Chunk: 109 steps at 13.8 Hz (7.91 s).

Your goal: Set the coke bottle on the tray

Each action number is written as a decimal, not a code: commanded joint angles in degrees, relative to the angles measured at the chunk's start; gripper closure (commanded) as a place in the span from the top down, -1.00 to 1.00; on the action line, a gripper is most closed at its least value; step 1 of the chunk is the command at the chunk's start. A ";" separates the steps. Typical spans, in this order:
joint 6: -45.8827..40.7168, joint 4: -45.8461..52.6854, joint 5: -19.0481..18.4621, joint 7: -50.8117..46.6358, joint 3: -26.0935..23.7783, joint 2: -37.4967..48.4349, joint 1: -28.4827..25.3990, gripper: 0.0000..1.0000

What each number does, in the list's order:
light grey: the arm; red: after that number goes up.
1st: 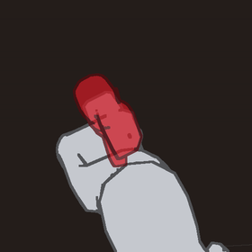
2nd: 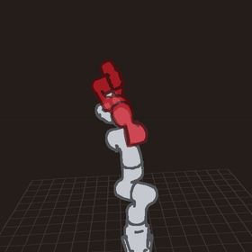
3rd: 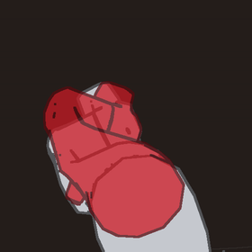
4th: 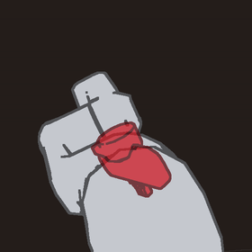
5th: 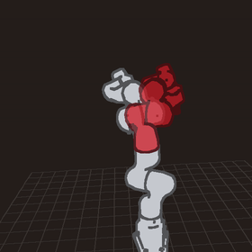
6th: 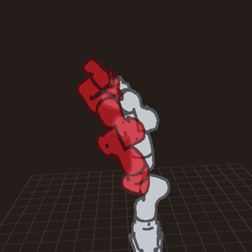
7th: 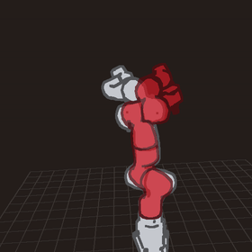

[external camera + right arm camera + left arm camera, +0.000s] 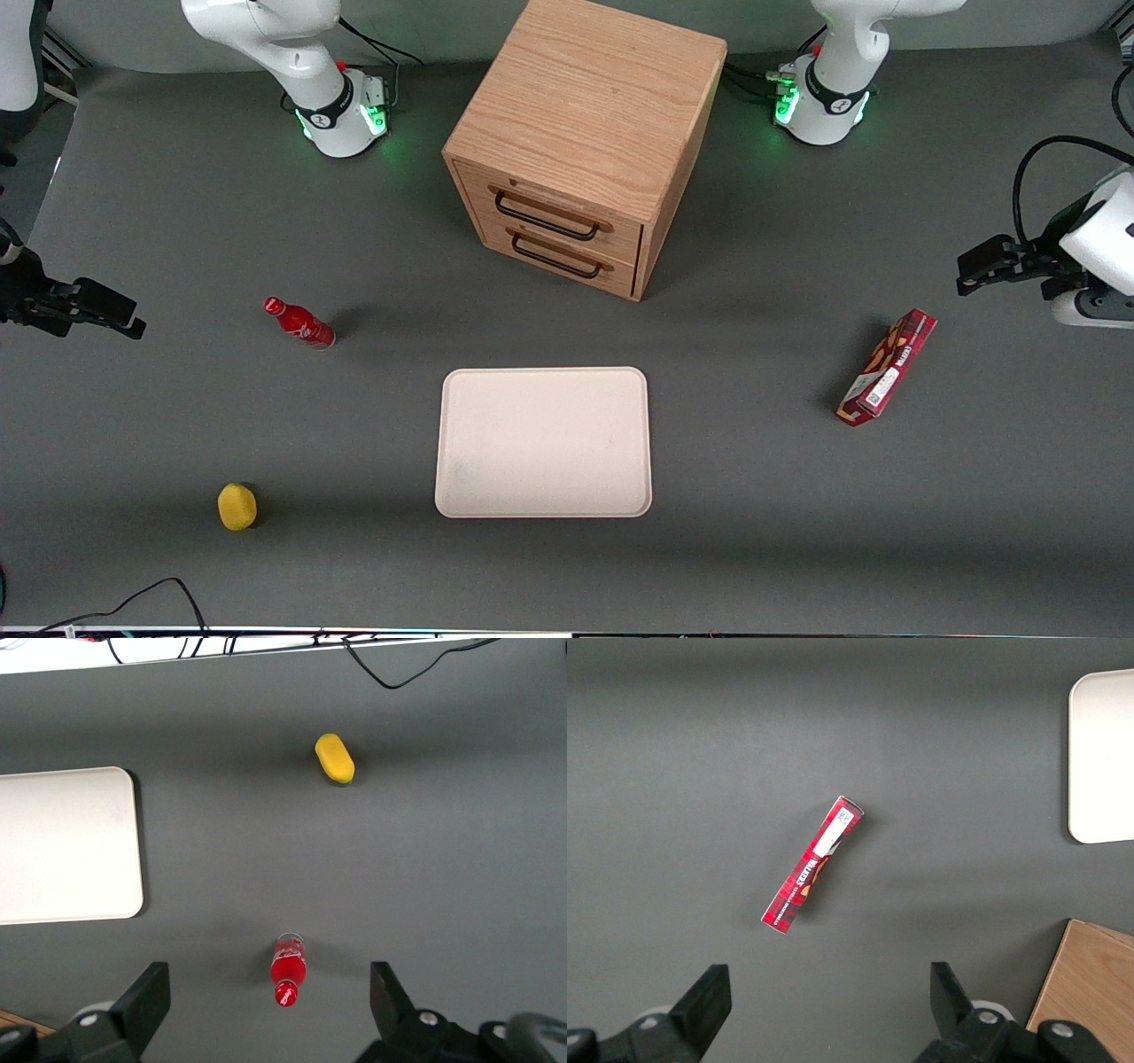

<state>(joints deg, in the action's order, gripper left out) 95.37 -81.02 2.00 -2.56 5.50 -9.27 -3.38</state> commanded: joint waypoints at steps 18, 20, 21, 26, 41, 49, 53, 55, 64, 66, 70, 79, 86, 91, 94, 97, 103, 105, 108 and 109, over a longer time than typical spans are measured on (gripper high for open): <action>-1.15 -0.18 0.20 1.33 0.04 0.04 -0.14 1.00; -1.15 -0.80 0.19 1.33 0.04 0.21 -0.14 1.00; -1.15 -0.80 0.19 1.33 0.04 0.22 -0.14 1.00; -1.15 -0.80 0.28 1.51 0.04 0.22 -0.14 1.00; 5.08 -13.88 0.37 1.69 -1.28 5.31 -0.14 1.00; 17.71 -33.10 0.37 1.95 -3.38 13.30 -0.05 1.00; 28.18 -45.52 0.28 1.95 -3.39 16.91 0.04 0.95; 29.61 -47.56 0.28 2.04 -3.48 17.53 0.12 0.79; 43.41 -57.58 0.63 6.43 -3.39 17.44 0.56 0.67; 43.41 -57.67 0.63 6.43 -3.39 17.44 0.56 0.65; 47.97 -60.73 0.72 6.52 -3.39 17.09 0.56 0.52; 52.20 -63.29 0.72 6.78 -3.39 16.65 0.56 -0.40; 47.04 -59.45 0.81 5.73 -4.87 17.35 -0.14 -0.85; 29.92 -39.53 0.81 -0.76 -8.91 10.96 -0.49 -0.90; 21.98 -24.23 0.72 -6.90 -13.22 2.35 -0.58 -0.91; 21.00 -13.06 0.20 -13.15 -15.96 -6.61 -2.59 -0.91; 21.52 10.41 -4.29 -22.03 -15.08 -27.52 -11.12 -0.92; 21.88 16.74 -4.55 -22.13 -14.21 -32.81 -12.35 -0.92; 26.79 17.74 -4.55 -22.22 -13.76 -36.08 -12.44 -0.92; 27.41 17.83 -4.55 -22.22 -13.76 -36.61 -12.53 -0.92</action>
<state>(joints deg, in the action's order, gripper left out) 122.26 -67.02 -1.53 -23.01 -8.68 -43.70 -14.93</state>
